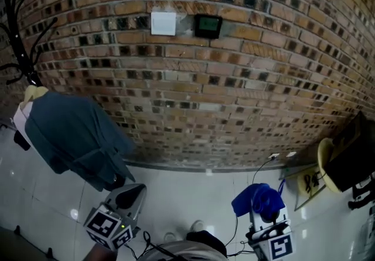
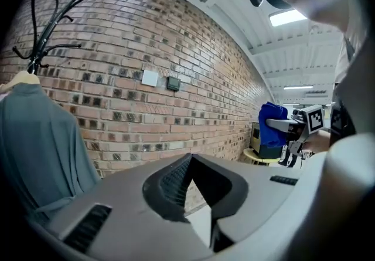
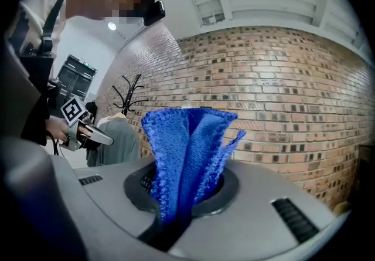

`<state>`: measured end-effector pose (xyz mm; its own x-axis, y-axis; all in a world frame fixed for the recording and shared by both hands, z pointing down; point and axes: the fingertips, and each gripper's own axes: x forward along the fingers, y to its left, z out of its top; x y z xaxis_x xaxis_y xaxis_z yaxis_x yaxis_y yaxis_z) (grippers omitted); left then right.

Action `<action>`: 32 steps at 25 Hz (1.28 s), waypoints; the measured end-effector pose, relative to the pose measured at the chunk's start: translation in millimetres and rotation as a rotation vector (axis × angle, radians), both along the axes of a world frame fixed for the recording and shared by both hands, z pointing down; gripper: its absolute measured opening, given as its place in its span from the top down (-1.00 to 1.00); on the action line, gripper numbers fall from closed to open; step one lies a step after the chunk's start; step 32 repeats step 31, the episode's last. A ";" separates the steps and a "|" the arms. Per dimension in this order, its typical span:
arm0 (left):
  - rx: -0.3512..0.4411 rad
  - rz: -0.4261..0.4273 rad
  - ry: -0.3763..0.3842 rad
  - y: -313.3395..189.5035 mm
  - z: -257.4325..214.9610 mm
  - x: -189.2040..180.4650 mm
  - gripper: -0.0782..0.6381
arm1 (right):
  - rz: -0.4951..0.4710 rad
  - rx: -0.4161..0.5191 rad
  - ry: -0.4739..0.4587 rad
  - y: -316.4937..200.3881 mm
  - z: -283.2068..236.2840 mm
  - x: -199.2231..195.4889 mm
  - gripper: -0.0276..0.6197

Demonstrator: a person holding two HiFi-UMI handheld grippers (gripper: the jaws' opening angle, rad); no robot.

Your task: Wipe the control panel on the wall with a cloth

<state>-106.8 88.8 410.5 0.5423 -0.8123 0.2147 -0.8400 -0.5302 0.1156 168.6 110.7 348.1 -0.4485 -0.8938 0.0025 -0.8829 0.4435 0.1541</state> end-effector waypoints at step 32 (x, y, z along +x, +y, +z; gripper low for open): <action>-0.049 0.023 0.009 19.4 1.2 57.4 0.78 | -0.054 0.000 -0.019 14.6 -2.2 39.2 0.64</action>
